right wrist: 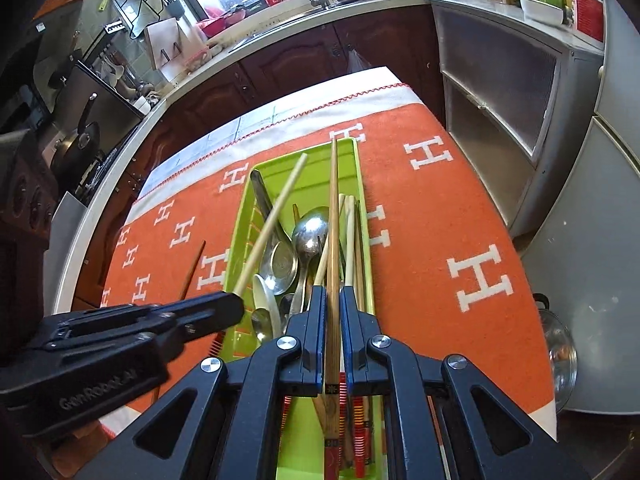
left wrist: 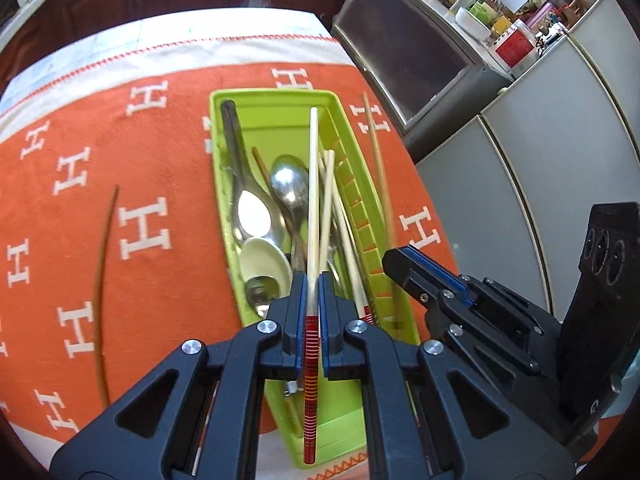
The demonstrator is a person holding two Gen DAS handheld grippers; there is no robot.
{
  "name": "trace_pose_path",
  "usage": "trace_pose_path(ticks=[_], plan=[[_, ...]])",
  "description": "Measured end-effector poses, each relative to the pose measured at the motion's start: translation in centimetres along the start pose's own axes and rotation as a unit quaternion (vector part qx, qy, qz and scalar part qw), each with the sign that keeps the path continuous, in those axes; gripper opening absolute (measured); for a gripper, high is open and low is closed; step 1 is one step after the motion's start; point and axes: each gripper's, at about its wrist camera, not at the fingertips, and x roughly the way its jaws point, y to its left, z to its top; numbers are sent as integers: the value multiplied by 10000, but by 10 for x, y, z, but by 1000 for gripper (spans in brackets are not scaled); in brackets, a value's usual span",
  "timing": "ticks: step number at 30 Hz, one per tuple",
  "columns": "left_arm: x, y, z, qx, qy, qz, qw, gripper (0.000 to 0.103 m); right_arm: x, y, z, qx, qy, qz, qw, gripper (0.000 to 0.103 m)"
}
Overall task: Organize utensils
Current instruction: 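Carry both chopsticks over the green tray with both tools, then open both tools to drop the chopsticks into the green tray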
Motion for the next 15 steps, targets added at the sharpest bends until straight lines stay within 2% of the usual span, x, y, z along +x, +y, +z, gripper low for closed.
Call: trace_pose_path(ticks=[10, 15], plan=[[11, -3, -4, 192, 244, -89, 9995, 4, -2, -5, 2, 75, -18, 85, 9999, 11], [3, -1, -15, 415, 172, 216, 9988, 4, -5, -3, -3, 80, 17, 122, 9999, 13]])
